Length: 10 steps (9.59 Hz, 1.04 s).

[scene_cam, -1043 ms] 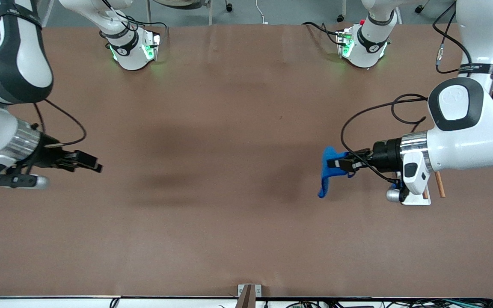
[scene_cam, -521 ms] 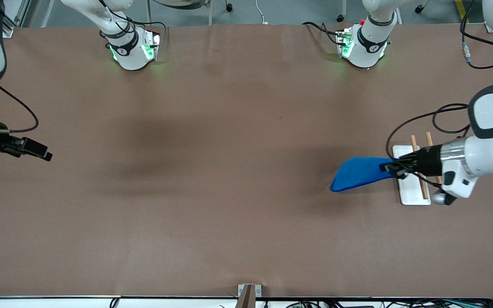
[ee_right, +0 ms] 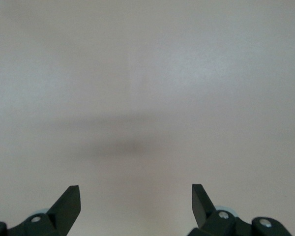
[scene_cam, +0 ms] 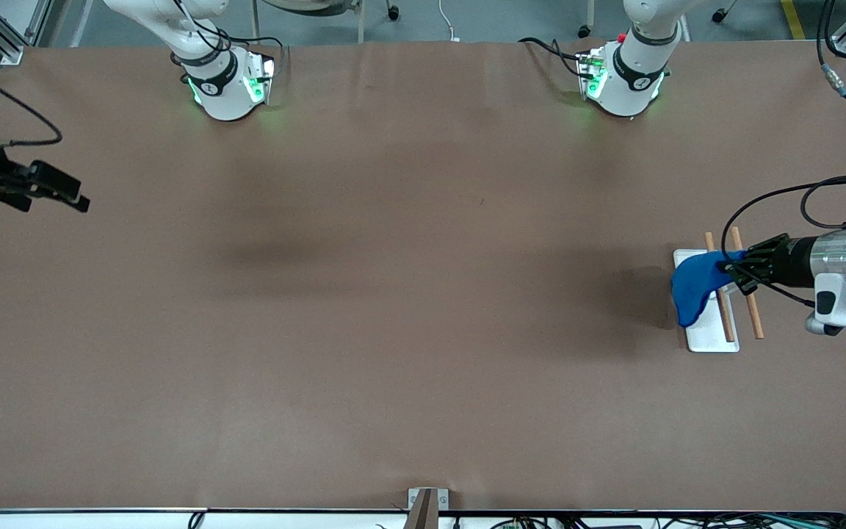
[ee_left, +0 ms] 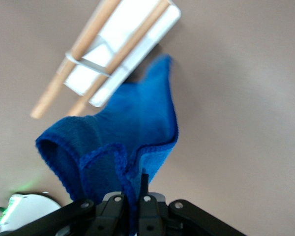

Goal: Right arm passes towel to left arm to hang
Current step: 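Carry the towel with the left gripper over the wooden dowels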

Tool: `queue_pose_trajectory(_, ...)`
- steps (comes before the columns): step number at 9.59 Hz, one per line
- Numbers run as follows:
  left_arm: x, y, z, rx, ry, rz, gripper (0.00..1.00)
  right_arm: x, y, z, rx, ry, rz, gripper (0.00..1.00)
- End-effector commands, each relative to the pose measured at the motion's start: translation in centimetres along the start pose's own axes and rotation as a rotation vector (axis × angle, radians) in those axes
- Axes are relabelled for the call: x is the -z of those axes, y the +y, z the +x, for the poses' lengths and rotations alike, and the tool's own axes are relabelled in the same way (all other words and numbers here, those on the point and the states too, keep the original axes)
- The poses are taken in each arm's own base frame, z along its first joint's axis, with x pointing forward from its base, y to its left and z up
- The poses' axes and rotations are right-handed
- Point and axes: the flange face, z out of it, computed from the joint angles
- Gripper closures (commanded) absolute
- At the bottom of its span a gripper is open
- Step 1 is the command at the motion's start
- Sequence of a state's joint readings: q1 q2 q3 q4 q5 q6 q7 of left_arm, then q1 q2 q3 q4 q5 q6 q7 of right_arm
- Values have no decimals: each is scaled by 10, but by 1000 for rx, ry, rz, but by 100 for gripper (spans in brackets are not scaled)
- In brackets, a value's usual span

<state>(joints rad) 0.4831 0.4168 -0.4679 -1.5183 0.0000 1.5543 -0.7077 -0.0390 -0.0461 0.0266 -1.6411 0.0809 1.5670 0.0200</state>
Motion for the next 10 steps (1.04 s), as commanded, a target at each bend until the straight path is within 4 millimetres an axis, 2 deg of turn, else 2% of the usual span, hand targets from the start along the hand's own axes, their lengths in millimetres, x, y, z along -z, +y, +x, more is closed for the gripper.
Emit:
queue_pose_trajectory(1,-5,-35,21,37,-2,55,99,-4,-14,-29,60,-9,-23,0)
queue_pose_trajectory(3,-8,-50,35,-15,26,103,100,3,-15,-25,78,9,-22,0)
queue_pose_trajectory(6,10,-51,49,-51,62,78,99,2,-12,-2,77,14,-19,0)
queue_pose_trajectory(7,9,-52,55,-78,82,105,99,2,-13,0,79,15,-20,0)
queue_pose_trajectory(8,17,-52,62,-104,101,99,99,3,-14,1,80,18,-22,0)
queue_pose_trajectory(10,8,-52,82,-156,112,83,99,7,-14,12,80,29,-21,0)
